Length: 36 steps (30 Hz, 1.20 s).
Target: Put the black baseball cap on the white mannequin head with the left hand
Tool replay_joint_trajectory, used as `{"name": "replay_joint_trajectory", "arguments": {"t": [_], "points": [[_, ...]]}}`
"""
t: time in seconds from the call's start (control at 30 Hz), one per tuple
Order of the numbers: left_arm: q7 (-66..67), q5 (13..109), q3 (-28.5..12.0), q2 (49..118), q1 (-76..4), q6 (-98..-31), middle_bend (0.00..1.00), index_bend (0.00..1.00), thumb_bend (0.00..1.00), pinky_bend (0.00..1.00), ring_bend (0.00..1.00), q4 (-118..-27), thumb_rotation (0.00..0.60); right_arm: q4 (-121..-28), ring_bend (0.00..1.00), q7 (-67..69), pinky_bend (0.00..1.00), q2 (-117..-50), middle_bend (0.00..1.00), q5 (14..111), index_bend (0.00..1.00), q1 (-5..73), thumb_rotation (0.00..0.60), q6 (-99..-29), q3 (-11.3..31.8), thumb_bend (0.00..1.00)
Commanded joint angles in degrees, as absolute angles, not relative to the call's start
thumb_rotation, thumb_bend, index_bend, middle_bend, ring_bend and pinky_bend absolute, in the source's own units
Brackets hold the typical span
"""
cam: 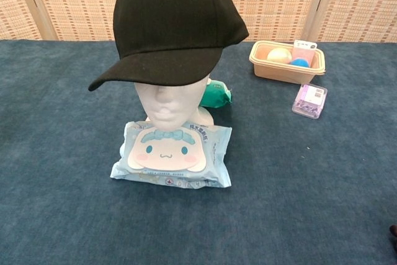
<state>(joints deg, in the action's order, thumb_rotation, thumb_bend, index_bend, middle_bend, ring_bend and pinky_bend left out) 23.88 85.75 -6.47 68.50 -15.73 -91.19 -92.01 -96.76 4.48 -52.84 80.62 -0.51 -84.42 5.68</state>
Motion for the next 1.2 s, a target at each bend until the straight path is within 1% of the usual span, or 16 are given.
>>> {"name": "replay_joint_trajectory", "arguments": {"t": [0.03,0.27,0.53,0.73,1.2], "points": [[23.5,84.9,-7.6,67.6,-14.2,-93.3,0.42,0.40,0.00,0.47,0.39,-93.6,0.600,-96.4,0.31,4.1,0.38,-53.2,0.36,80.0,0.33,-0.1,0.600,-83.5,5.5,0.10],[21.5,83.8,-7.7,67.9,-12.7,-93.6,0.42,0.40,0.00,0.47,0.39,-92.3,0.600,-96.1,0.31,3.9,0.38,-53.2,0.36,79.5,0.33,0.3,0.600,-83.0,5.6,0.10],[20.5,82.4,-7.5,68.1,-12.0,-91.9,0.42,0.40,0.00,0.47,0.39,-91.5,0.600,-95.8,0.31,3.1,0.38,-53.5,0.36,79.2,0.33,0.6,0.600,-82.7,5.5,0.10],[19.3,81.6,-7.6,68.3,-11.9,-90.5,0.42,0.40,0.00,0.47,0.39,-90.0,0.600,-95.1,0.31,1.7,0.38,-54.2,0.36,78.4,0.33,1.7,0.600,-80.6,5.4,0.10],[18.8,78.8,-8.7,68.0,-12.2,-87.6,0.42,0.40,0.00,0.47,0.39,-90.2,0.600,-94.5,0.31,1.3,0.38,-54.6,0.36,77.2,0.33,3.0,0.600,-78.3,5.4,0.10]]}}
